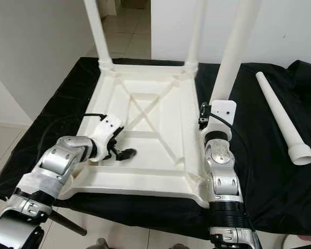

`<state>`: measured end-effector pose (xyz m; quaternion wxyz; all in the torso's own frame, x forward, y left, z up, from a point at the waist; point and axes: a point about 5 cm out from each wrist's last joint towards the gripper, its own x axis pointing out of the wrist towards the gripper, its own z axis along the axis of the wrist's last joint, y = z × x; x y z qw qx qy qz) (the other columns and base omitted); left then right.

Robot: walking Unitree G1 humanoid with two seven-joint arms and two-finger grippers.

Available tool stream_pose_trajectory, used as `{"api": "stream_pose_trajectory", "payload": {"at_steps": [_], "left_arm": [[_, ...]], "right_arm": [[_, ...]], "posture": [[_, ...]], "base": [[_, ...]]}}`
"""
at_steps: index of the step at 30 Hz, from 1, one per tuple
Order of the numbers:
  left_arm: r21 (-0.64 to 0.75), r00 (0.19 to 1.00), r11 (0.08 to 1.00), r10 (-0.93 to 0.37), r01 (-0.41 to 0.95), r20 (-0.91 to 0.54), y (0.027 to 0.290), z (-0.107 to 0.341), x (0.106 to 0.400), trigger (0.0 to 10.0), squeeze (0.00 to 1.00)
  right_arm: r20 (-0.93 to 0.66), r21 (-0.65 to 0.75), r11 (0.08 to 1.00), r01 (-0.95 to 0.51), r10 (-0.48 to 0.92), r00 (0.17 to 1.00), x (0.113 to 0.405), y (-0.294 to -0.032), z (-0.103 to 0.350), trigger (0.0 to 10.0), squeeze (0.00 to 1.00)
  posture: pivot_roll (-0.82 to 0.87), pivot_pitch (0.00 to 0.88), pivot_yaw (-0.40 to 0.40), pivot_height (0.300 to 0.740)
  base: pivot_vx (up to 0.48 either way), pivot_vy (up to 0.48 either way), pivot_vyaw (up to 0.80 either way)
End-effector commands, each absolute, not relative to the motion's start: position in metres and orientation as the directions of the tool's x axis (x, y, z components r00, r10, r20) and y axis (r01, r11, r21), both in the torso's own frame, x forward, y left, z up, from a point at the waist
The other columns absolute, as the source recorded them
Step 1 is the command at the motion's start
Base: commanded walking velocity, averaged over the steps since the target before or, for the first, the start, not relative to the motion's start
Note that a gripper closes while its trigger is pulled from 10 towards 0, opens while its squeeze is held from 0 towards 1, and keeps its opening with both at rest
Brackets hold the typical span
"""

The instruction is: Building children table

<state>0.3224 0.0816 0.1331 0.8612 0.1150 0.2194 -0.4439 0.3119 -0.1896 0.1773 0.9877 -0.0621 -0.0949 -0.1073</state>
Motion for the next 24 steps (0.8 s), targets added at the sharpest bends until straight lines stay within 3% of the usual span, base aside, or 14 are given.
{"api": "stream_pose_trajectory", "payload": {"at_steps": [1, 4, 7, 8, 9, 14, 18, 24], "left_arm": [[0.040, 0.514, 0.550, -0.748, 0.834, -0.419, 0.073, 0.148, 0.325, 10.0, 0.00], [0.086, 0.609, 0.629, -0.697, 0.773, -0.378, 0.080, 0.156, 0.337, 10.0, 0.00], [0.109, 0.638, 0.651, -0.673, 0.751, -0.373, 0.085, 0.158, 0.341, 10.0, 0.00], [0.149, 0.717, 0.717, -0.612, 0.681, -0.335, 0.098, 0.167, 0.350, 10.0, 0.00], [0.157, 0.745, 0.742, -0.588, 0.652, -0.314, 0.103, 0.172, 0.354, 10.0, 0.00], [0.160, 0.821, 0.813, -0.518, 0.560, -0.239, 0.120, 0.187, 0.363, 10.0, 0.00], [0.160, 0.817, 0.803, -0.547, 0.574, -0.184, 0.129, 0.193, 0.361, 10.0, 0.00], [0.253, 0.716, 0.674, -0.682, 0.694, -0.148, 0.131, 0.186, 0.339, 10.0, 0.00]], "right_arm": [[0.228, -0.095, 0.971, 0.220, -0.194, 0.954, 0.314, -0.188, 0.181, 10.0, 0.00], [0.242, -0.078, 0.973, 0.217, -0.193, 0.951, 0.314, -0.186, 0.182, 10.0, 0.00], [0.248, -0.074, 0.974, 0.216, -0.192, 0.950, 0.314, -0.186, 0.183, 10.0, 0.00], [0.265, -0.060, 0.979, 0.194, -0.172, 0.949, 0.312, -0.182, 0.183, 10.0, 0.00], [0.269, -0.057, 0.980, 0.188, -0.167, 0.949, 0.311, -0.181, 0.183, 10.0, 0.00], [0.274, -0.040, 0.984, 0.176, -0.158, 0.949, 0.309, -0.180, 0.182, 10.0, 0.00], [0.289, -0.029, 0.986, 0.167, -0.151, 0.945, 0.305, -0.181, 0.183, 10.0, 0.00], [0.363, -0.011, 0.984, 0.178, -0.162, 0.917, 0.293, -0.187, 0.189, 10.0, 0.00]], "posture": [[-0.07, 0.000, 0.039, 0.740], [-0.06, 0.000, 0.041, 0.740], [-0.06, 0.000, 0.041, 0.740], [-0.06, 0.000, 0.048, 0.740], [-0.06, 0.000, 0.048, 0.740], [-0.06, 0.000, 0.052, 0.740], [-0.06, 0.000, 0.054, 0.740], [-0.06, 0.000, 0.046, 0.740]], "base": [[0.000, 0.000, 0.00], [0.000, 0.000, 0.00], [0.000, 0.000, 0.00], [0.000, 0.000, 0.00], [0.000, 0.000, 0.00], [0.000, 0.000, 0.00], [0.000, 0.000, 0.00], [0.000, 0.000, 0.00]]}}
